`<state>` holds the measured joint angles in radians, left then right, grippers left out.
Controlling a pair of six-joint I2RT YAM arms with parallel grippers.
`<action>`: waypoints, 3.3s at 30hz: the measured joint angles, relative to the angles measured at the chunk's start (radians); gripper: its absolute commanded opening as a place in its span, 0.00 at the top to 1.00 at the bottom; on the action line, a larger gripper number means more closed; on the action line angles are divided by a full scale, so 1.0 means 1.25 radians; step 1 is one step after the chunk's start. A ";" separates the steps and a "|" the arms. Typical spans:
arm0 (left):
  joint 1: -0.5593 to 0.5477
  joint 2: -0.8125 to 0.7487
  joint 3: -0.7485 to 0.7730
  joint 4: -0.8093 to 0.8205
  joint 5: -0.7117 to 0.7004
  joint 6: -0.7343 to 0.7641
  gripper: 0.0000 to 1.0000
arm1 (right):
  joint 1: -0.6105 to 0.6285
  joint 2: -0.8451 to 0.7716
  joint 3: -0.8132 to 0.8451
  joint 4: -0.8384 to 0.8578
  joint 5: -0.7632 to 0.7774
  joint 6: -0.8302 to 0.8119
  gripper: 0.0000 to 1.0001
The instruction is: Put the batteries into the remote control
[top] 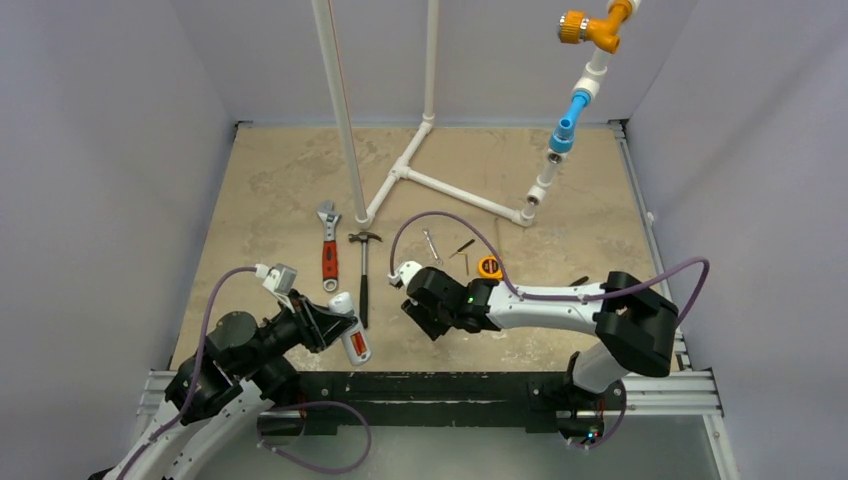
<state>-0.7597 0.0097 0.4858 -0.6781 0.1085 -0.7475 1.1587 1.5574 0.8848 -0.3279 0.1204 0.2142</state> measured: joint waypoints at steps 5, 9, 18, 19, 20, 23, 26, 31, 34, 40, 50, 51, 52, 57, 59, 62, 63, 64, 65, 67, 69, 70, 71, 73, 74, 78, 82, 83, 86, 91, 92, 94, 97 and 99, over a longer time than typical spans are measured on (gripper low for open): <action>0.000 0.000 0.023 0.003 0.000 0.000 1.00 | -0.012 -0.009 -0.001 0.071 0.016 0.125 0.96; 0.000 0.000 0.034 0.005 0.000 0.000 1.00 | -0.015 0.043 0.002 0.116 0.020 0.228 1.00; 0.000 -0.001 0.043 0.002 0.000 0.000 1.00 | -0.015 0.126 0.072 0.058 0.118 0.347 1.00; 0.000 -0.001 0.043 0.002 0.000 0.000 1.00 | -0.015 0.126 0.076 0.042 0.133 0.354 1.00; 0.000 -0.001 0.043 0.002 0.000 0.000 1.00 | -0.015 0.126 0.080 0.027 0.148 0.360 1.00; 0.000 -0.001 0.043 0.003 0.000 0.000 1.00 | -0.015 0.130 0.093 -0.027 0.196 0.377 1.00; 0.000 -0.001 0.043 0.003 0.000 0.000 1.00 | -0.015 0.132 0.100 -0.058 0.232 0.390 1.00; 0.000 -0.001 0.043 0.003 0.000 0.000 1.00 | -0.031 0.132 0.097 -0.059 0.248 0.405 1.00; 0.000 -0.001 0.043 0.003 0.000 0.000 1.00 | -0.049 0.131 0.091 -0.044 0.249 0.410 1.00; 0.000 -0.001 0.043 0.003 0.000 0.000 1.00 | -0.092 0.131 0.086 -0.024 0.255 0.412 1.00; 0.000 -0.001 0.043 0.002 -0.005 0.000 1.00 | -0.127 0.149 0.099 0.003 0.266 0.374 1.00; 0.000 -0.001 0.043 0.002 -0.005 0.000 1.00 | -0.130 0.154 0.103 0.008 0.263 0.367 1.00; 0.000 -0.001 0.043 0.002 -0.006 0.000 1.00 | -0.132 0.158 0.107 0.014 0.259 0.360 1.00; 0.000 -0.001 0.043 0.003 -0.006 0.000 1.00 | -0.136 0.196 0.148 0.044 0.224 0.310 1.00; 0.000 -0.001 0.043 0.002 -0.006 0.000 1.00 | -0.137 0.217 0.172 0.053 0.209 0.287 1.00; 0.000 -0.001 0.043 0.002 -0.006 0.000 1.00 | -0.137 0.240 0.200 0.066 0.180 0.254 1.00; 0.000 -0.001 0.043 0.002 -0.006 0.000 1.00 | -0.137 0.243 0.204 0.071 0.171 0.245 1.00; 0.000 -0.001 0.043 0.002 -0.006 0.000 1.00 | -0.137 0.244 0.204 0.076 0.159 0.238 1.00; 0.000 -0.001 0.043 0.002 -0.006 0.000 1.00 | -0.137 0.244 0.204 0.077 0.151 0.233 1.00; 0.000 -0.001 0.043 0.002 -0.007 0.000 1.00 | -0.137 0.244 0.204 0.080 0.136 0.225 1.00; 0.000 -0.001 0.043 0.002 -0.007 0.000 1.00 | -0.137 0.244 0.204 0.084 0.118 0.219 1.00; 0.000 -0.001 0.043 0.002 -0.007 0.000 1.00 | -0.136 0.244 0.203 0.087 0.111 0.218 1.00; 0.000 -0.001 0.043 0.002 -0.007 0.000 1.00 | -0.135 0.243 0.202 0.090 0.103 0.217 1.00; 0.000 -0.001 0.043 0.002 -0.007 0.000 1.00 | -0.129 0.243 0.200 0.097 0.092 0.215 1.00; 0.000 -0.001 0.043 0.002 -0.007 0.000 1.00 | -0.124 0.243 0.199 0.099 0.089 0.213 1.00; 0.000 -0.001 0.043 0.002 -0.007 0.000 1.00 | -0.093 0.243 0.199 0.099 0.078 0.209 1.00; 0.000 -0.001 0.043 0.002 -0.007 0.000 1.00 | -0.067 0.236 0.190 0.094 0.081 0.218 1.00; 0.000 -0.001 0.043 0.002 -0.007 0.000 1.00 | -0.063 0.227 0.178 0.096 0.081 0.227 1.00; 0.000 -0.001 0.043 0.002 -0.007 0.000 1.00 | -0.058 0.192 0.139 0.087 0.089 0.256 1.00; 0.000 -0.001 0.043 0.003 -0.006 0.000 1.00 | -0.056 0.137 0.081 0.056 0.115 0.313 1.00; 0.000 -0.001 0.043 0.004 -0.006 -0.001 1.00 | -0.056 0.128 0.072 0.051 0.120 0.323 1.00; 0.000 -0.001 0.043 0.005 -0.006 -0.001 1.00 | -0.056 0.105 0.049 0.041 0.122 0.339 1.00; 0.000 -0.001 0.043 0.009 -0.006 -0.001 1.00 | -0.051 0.069 0.015 0.022 0.122 0.361 1.00; 0.000 -0.001 0.043 0.009 -0.006 -0.001 1.00 | -0.047 0.045 -0.006 0.009 0.124 0.376 1.00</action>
<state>-0.7597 0.0082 0.5396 -0.6662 0.1009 -0.7483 1.1004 1.6142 0.8772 -0.3161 0.2756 0.6842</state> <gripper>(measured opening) 0.246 0.001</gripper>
